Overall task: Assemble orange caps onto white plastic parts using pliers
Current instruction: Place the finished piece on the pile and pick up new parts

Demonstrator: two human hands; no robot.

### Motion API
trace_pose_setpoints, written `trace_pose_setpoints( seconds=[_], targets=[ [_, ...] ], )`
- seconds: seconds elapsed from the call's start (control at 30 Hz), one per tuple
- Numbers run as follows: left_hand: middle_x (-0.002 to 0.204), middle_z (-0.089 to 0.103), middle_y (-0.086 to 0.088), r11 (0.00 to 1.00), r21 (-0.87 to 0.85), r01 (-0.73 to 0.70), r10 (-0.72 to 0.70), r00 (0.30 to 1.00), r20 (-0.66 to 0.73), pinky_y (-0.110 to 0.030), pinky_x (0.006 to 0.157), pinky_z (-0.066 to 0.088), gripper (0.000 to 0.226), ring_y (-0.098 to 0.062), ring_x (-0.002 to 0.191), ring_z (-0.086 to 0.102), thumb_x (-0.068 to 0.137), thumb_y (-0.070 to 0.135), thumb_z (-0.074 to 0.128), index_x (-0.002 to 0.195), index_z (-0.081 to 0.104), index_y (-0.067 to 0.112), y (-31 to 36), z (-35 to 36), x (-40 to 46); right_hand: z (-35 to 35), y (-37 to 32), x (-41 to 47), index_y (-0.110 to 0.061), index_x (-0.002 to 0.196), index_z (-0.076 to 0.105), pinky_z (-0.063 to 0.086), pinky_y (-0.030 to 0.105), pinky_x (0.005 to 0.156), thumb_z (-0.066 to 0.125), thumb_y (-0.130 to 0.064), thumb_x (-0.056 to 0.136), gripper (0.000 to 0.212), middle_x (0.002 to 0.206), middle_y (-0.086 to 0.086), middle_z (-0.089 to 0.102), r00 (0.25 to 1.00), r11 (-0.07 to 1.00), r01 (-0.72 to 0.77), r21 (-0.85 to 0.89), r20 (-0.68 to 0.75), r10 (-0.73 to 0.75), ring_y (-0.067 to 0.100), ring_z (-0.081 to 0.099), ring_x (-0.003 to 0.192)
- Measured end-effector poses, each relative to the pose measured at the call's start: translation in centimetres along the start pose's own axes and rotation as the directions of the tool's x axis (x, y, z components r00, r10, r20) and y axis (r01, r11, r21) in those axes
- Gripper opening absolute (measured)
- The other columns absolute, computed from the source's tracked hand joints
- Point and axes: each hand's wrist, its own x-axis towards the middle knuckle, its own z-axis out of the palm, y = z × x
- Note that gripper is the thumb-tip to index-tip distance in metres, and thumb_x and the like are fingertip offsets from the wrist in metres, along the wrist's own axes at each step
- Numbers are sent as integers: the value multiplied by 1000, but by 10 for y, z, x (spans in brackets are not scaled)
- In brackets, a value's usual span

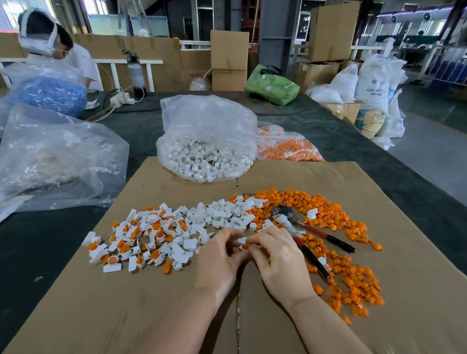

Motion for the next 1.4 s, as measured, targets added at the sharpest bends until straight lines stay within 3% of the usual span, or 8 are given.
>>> trace_pose_setpoints(
  seconds=[0.2, 0.4, 0.53, 0.67, 0.9, 1.07, 1.23, 1.4],
  targets=[
    [78, 61, 13, 999, 43, -4, 2, 1000, 29, -2, 63, 39, 24, 4, 70, 55, 77, 21, 77, 96, 63, 25, 1, 2, -2, 1, 0, 1, -10, 81, 69, 46, 32, 67, 68, 4, 79, 14, 81, 2, 62, 998, 999, 18, -43, 63, -15, 21, 53, 76],
    [88, 61, 11, 1000, 12, 9, -8, 999, -48, -7, 65, 40, 25, 0, 81, 56, 85, 20, 68, 96, 55, 38, 5, -1, 0, 3, 4, -2, -8, 82, 68, 50, 39, 68, 72, 3, 73, 14, 79, 4, 65, 978, 974, -159, -159, -159, 134, 26, 61, 76],
    [93, 53, 13, 986, 146, -81, 102, 985, -142, -12, 74, 40, 13, -3, 85, 53, 91, 17, 59, 97, 61, 28, 4, -20, 15, 8, 5, -2, -7, 80, 69, 50, 42, 67, 80, -7, 64, 19, 81, 9, 67, 950, 902, -298, -312, -184, 251, 31, 63, 76],
    [96, 50, 3, 945, 327, -16, 106, 960, -260, -24, 75, 38, 9, -16, 89, 51, 92, 17, 56, 98, 63, 19, -9, -53, 39, 11, 4, 0, -8, 80, 70, 49, 42, 67, 83, -15, 59, 25, 82, 9, 66, 953, 848, -304, -434, -139, 271, 30, 62, 75],
    [107, 54, -2, 813, 570, 121, 46, 962, -270, -32, 80, 47, 18, -21, 98, 51, 90, 13, 59, 102, 70, 18, -32, -74, 48, 15, 6, 3, -8, 85, 74, 51, 41, 63, 84, -2, 55, 32, 82, 10, 68, 962, 795, -270, -543, -127, 241, 30, 64, 74],
    [117, 51, 1, 772, 623, 125, 82, 953, -293, -37, 94, 34, 22, -23, 111, 40, 91, 21, 57, 112, 64, 24, -23, -67, 47, 15, 7, 3, -8, 84, 73, 50, 41, 63, 83, 0, 55, 32, 82, 10, 67, 961, 786, -273, -555, -124, 246, 30, 62, 73],
    [113, 52, 1, 851, 502, -154, 222, 972, -77, -14, 88, 26, 25, -17, 111, 42, 92, 8, 52, 113, 63, 16, -8, -41, 42, 15, 5, 3, -8, 85, 73, 51, 42, 64, 83, 0, 56, 32, 85, 11, 67, 956, 782, -286, -554, -114, 269, 30, 63, 75],
    [155, 21, -1, 682, 713, -161, 59, 984, 166, -34, 115, 17, 61, -23, 140, 19, 95, 5, 37, 149, 20, 26, -8, -19, 46, 13, 3, 3, -10, 89, 73, 49, 41, 67, 81, -3, 61, 30, 88, 10, 67, 947, 761, -300, -575, -87, 308, 29, 62, 78]
  ],
)
